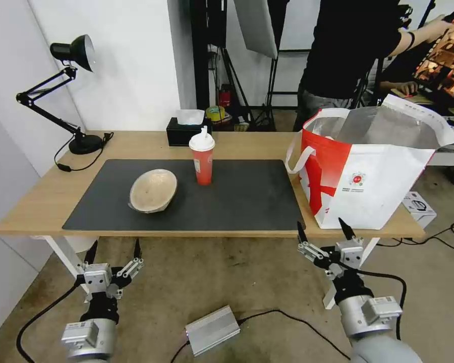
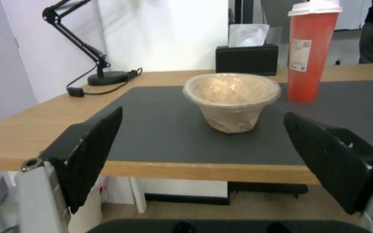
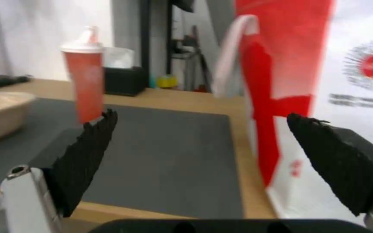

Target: Pick up the trash from the table and place it into the takeout bag.

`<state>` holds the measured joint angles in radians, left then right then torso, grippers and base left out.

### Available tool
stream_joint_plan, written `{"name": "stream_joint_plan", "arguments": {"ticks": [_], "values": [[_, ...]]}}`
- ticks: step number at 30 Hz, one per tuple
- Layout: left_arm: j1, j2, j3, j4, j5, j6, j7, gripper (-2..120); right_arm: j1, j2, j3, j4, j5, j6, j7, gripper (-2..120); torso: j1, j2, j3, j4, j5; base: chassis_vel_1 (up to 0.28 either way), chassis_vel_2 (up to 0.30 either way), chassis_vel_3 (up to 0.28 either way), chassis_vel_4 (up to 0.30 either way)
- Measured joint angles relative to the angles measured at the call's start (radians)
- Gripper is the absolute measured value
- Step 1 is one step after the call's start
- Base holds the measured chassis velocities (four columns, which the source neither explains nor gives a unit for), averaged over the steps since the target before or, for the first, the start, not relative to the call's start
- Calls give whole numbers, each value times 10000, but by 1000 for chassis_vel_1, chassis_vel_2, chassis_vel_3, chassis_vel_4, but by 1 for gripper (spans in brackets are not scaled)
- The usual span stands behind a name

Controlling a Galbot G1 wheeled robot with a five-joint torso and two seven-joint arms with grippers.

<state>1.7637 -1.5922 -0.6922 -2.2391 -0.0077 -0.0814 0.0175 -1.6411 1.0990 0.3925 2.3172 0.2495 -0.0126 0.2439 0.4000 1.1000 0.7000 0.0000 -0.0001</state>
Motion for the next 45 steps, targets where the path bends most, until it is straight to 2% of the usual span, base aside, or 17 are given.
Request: {"name": "stream_joint_plan", "arguments": {"ticks": [6,14,22,31,45], "values": [[2,0,-36,-46,4,2,0,100,557,-497,-377,0,507,-112,-178,100,0,0,0,-1,1,0,0,0,0],[-1,-4,-77,-77,45,22,4,100,3042,-1858,-1780,-354,2421,-607,-580,100,0,-1,1,1,1,0,0,0,0],[-13,-6,-190,-77,49,34,9,100,4801,-2347,-2783,-920,3201,-997,-610,100,0,-1,1,0,1,0,0,0,0],[5,-12,-233,-105,47,45,10,100,7154,-2199,-4001,-2052,3730,-1764,-477,100,1,-1,0,1,-1,0,0,0,0],[156,-9,-248,-344,41,48,10,100,8876,-1655,-5154,-3494,4158,-1937,-249,100,1,-1,0,0,0,0,0,0,0]]}}
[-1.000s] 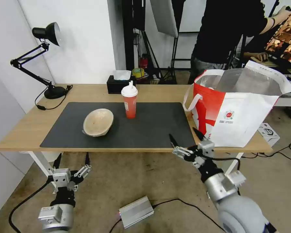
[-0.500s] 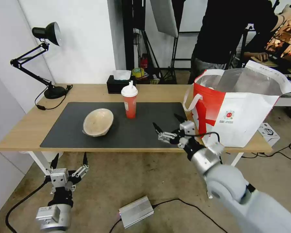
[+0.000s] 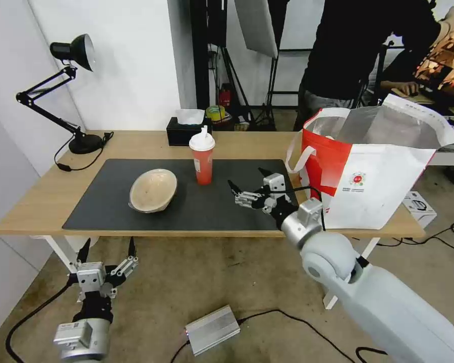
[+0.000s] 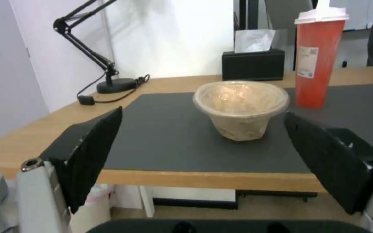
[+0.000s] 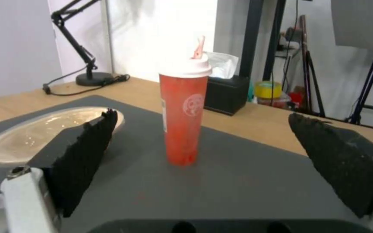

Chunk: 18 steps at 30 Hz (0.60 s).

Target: Pick up the trash from the table and place it into the takeout bag.

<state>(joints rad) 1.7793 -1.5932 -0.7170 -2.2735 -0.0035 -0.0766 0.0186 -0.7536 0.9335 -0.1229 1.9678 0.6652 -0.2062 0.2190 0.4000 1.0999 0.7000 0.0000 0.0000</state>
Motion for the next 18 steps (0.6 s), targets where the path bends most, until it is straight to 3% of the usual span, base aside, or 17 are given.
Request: {"name": "stream_joint_plan", "arguments": {"ticks": [18], "values": [[58,6,18,-56,29,-25,14,100,1879,544,-1359,-1141,1086,-118,111,100,-1,1,-1,0,0,0,0,0,0]]}}
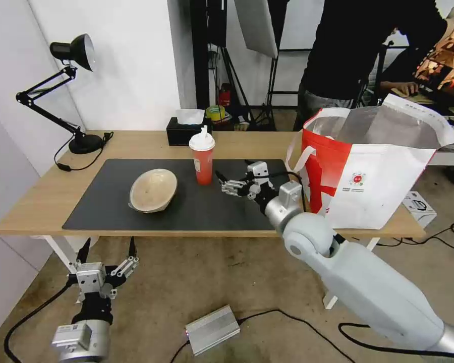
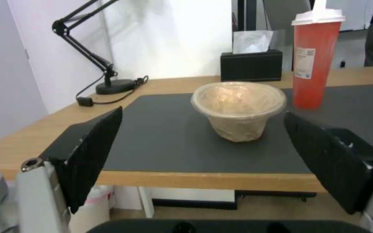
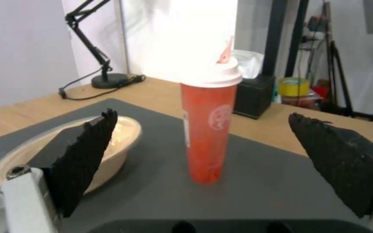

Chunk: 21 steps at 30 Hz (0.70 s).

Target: Pick up the trash from the table and place it into the takeout bag.

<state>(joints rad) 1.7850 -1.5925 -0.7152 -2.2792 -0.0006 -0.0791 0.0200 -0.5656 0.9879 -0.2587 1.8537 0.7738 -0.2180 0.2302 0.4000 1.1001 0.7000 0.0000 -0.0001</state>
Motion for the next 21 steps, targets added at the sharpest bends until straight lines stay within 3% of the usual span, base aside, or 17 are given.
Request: {"name": "stream_joint_plan", "arguments": {"ticks": [21], "values": [[-107,2,-35,98,-4,-3,4,100,918,754,-832,-912,416,42,-226,100,0,0,0,1,0,0,0,0,0]]}}
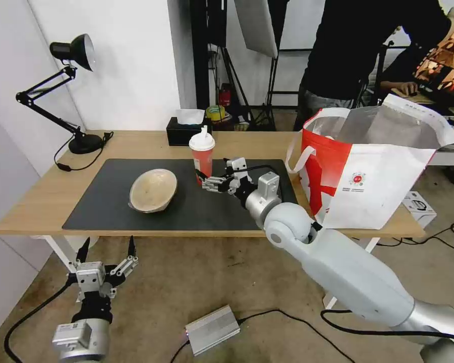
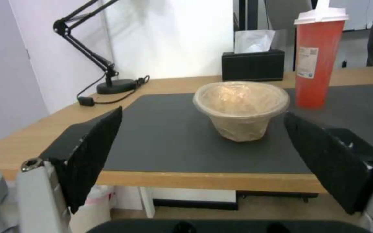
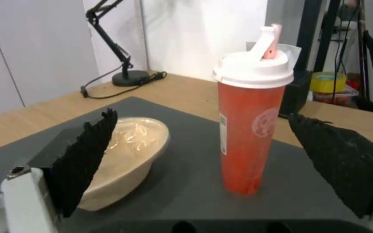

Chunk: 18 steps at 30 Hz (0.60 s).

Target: Pick up the trash from the table and place it into the takeout bag.

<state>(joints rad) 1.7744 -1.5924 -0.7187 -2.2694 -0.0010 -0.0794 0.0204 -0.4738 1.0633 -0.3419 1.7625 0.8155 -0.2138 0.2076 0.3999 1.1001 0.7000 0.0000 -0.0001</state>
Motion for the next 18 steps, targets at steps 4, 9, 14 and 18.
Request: {"name": "stream_joint_plan", "arguments": {"ticks": [4,9,14,18], "values": [[7,0,-1,-3,-5,-2,1,100,117,119,-95,-283,-22,14,5,100,0,0,0,0,0,0,0,0,0],[25,0,-35,-37,-18,-5,1,100,250,317,-274,-707,-99,46,20,100,0,-1,0,1,0,0,0,0,0],[28,0,-42,-43,-30,-11,1,100,332,413,-404,-1083,-267,228,15,100,0,-1,0,-1,0,0,0,0,0],[27,1,-46,-41,-36,-18,1,100,355,544,-401,-1349,-325,325,-1,100,0,-1,0,0,0,0,0,0,0]]}}
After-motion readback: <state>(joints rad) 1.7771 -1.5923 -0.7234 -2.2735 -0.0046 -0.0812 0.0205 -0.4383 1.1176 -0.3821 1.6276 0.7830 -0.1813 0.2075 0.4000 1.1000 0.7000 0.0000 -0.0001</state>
